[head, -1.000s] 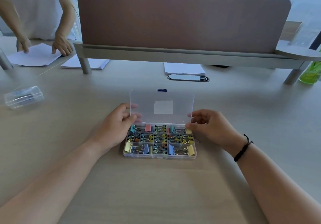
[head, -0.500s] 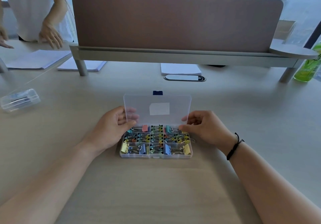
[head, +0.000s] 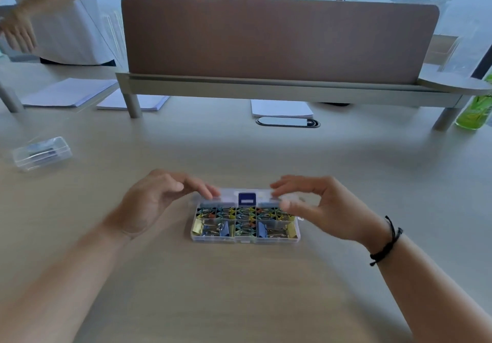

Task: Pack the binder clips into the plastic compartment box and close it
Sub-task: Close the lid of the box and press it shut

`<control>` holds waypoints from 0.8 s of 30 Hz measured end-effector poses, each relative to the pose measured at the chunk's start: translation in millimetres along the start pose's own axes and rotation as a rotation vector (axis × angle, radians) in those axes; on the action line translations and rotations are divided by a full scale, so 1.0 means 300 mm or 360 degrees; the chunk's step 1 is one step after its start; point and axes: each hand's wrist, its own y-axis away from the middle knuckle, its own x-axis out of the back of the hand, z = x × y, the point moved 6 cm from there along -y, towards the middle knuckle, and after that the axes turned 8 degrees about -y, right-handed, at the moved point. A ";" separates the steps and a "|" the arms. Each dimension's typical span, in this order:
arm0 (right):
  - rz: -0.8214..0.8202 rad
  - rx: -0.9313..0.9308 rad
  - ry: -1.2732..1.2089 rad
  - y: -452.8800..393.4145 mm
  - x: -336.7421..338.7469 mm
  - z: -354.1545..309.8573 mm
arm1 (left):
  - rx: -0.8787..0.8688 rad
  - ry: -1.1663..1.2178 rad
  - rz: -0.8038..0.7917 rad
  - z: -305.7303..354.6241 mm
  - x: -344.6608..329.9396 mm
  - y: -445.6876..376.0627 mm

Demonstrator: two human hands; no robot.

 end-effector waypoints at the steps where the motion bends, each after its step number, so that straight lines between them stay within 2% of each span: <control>1: -0.0087 -0.0011 0.0102 0.015 -0.021 -0.002 | -0.0003 -0.0121 -0.0055 0.001 -0.011 0.002; 5: -0.0240 0.0058 0.0485 0.063 -0.102 -0.004 | 0.0055 -0.0975 -0.0265 -0.027 -0.094 0.002; 7: -0.0271 0.0087 0.0683 0.068 -0.130 -0.014 | -0.0044 -0.1483 -0.0467 -0.037 -0.156 -0.002; 10: -0.0359 0.0027 0.0914 0.067 -0.164 -0.014 | 0.0042 -0.1973 -0.0770 -0.066 -0.211 -0.001; 18: -0.0475 -0.0038 0.1175 0.094 -0.218 -0.011 | 0.0069 -0.2256 -0.0765 -0.041 -0.237 0.045; 24: -0.0405 -0.0026 0.1025 0.092 -0.218 0.002 | -0.0022 -0.2217 -0.0733 -0.053 -0.236 0.046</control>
